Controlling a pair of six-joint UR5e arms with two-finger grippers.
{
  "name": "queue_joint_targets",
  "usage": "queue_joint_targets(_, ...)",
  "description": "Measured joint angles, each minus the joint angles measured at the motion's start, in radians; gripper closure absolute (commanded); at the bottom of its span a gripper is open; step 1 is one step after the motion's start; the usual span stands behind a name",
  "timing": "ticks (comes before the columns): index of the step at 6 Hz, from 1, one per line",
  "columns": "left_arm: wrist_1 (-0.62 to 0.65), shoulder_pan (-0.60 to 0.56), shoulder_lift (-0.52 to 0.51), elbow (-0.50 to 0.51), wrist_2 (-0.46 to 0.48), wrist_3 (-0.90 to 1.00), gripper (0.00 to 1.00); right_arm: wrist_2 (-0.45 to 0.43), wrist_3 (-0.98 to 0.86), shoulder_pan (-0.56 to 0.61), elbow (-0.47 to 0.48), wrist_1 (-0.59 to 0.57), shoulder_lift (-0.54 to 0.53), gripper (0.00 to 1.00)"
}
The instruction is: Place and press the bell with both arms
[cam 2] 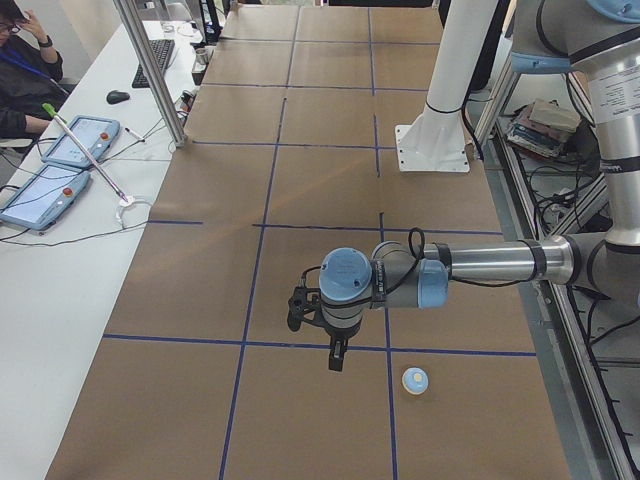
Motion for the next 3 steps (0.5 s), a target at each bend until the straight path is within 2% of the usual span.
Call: queue_joint_targets(3, -0.002, 0.002, 0.000, -0.008, 0.000, -0.003, 0.00, 0.000, 0.001, 0.000, 0.000, 0.000, 0.000, 0.00)
